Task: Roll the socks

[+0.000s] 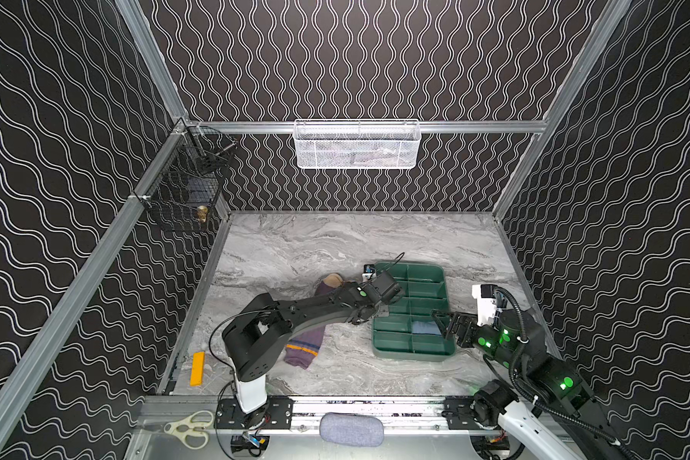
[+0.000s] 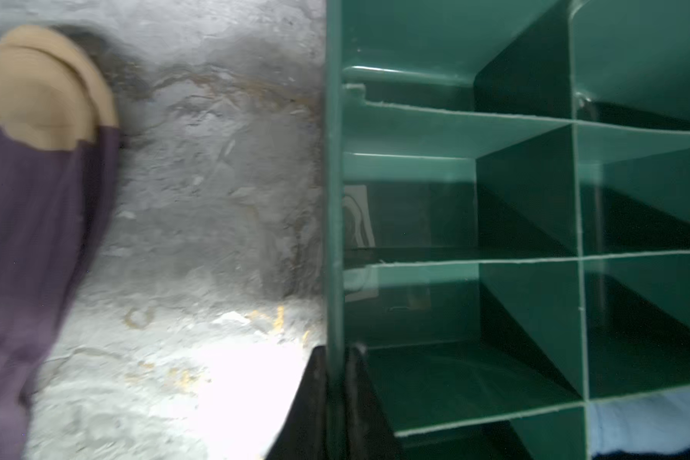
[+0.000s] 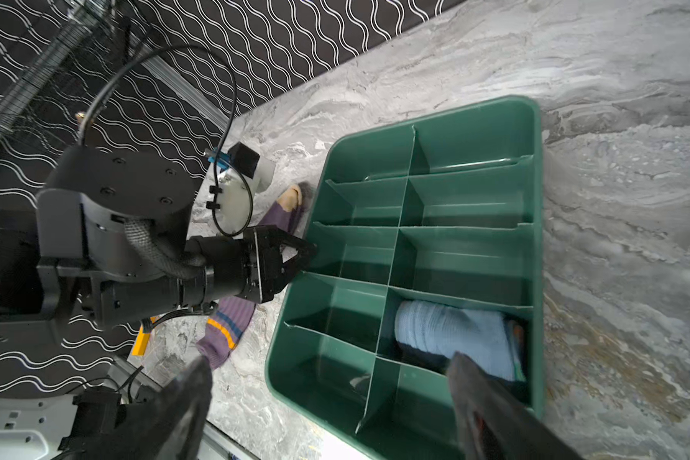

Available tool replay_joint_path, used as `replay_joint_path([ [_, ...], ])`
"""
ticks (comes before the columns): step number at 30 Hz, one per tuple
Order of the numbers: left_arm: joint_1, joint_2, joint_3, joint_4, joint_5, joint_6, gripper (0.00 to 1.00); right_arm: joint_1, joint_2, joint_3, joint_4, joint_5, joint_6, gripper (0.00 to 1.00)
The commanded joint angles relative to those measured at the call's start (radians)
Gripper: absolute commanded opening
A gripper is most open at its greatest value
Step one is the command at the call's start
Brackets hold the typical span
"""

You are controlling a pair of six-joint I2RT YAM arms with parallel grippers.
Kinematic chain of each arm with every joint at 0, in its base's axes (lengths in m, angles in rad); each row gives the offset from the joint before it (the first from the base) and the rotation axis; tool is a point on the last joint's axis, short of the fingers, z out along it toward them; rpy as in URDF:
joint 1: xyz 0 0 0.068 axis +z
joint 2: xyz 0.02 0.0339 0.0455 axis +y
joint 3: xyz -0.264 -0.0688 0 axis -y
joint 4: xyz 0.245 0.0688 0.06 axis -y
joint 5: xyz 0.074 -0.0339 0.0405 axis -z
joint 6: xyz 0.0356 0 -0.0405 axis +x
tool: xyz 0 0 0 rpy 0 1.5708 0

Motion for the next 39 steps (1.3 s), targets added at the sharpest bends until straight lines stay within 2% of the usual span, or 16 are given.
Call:
replay_joint_path([
  [1, -0.012, 0.032, 0.028, -0.025, -0.023, -0.044, 0.01, 0.001, 0.005, -0.007, 0.016, 0.016, 0.006, 0.91],
  [8, -0.071, 0.13, 0.144, -0.036, -0.04, -0.092, 0.0, 0.002, -0.026, 0.005, 0.001, 0.109, 0.056, 0.85],
  [15, -0.126, 0.293, 0.348, -0.061, -0.041, -0.114, 0.0, 0.002, -0.066, 0.062, -0.025, 0.242, 0.094, 0.89],
  [22, -0.131, 0.325, 0.361, -0.014, -0.023, -0.137, 0.0, 0.001, -0.031, 0.119, -0.057, 0.292, 0.088, 0.91],
  [23, -0.132, 0.319, 0.368, -0.026, -0.023, -0.13, 0.03, 0.0, -0.026, 0.124, -0.055, 0.287, 0.083, 0.92],
  [26, -0.134, 0.25, 0.355, -0.004, -0.057, -0.056, 0.45, 0.001, -0.005, 0.156, -0.034, 0.247, 0.044, 0.94],
  [28, -0.134, 0.173, 0.334, 0.038, -0.077, 0.038, 0.73, 0.001, 0.026, 0.195, -0.029, 0.21, 0.016, 0.94],
  [31, -0.132, 0.041, 0.328, 0.043, -0.127, 0.185, 0.98, 0.001, 0.105, 0.258, -0.014, 0.161, -0.011, 0.95],
  [35, -0.101, -0.172, 0.27, -0.049, -0.24, 0.325, 0.99, 0.003, 0.281, 0.302, 0.091, 0.072, -0.029, 0.96],
  [37, -0.031, -0.319, 0.167, -0.096, -0.236, 0.353, 0.99, 0.004, 0.442, 0.348, 0.122, 0.032, -0.034, 0.95],
  [39, 0.079, -0.452, 0.039, -0.138, -0.175, 0.339, 0.99, 0.019, 0.607, 0.413, 0.124, 0.023, -0.028, 0.95],
])
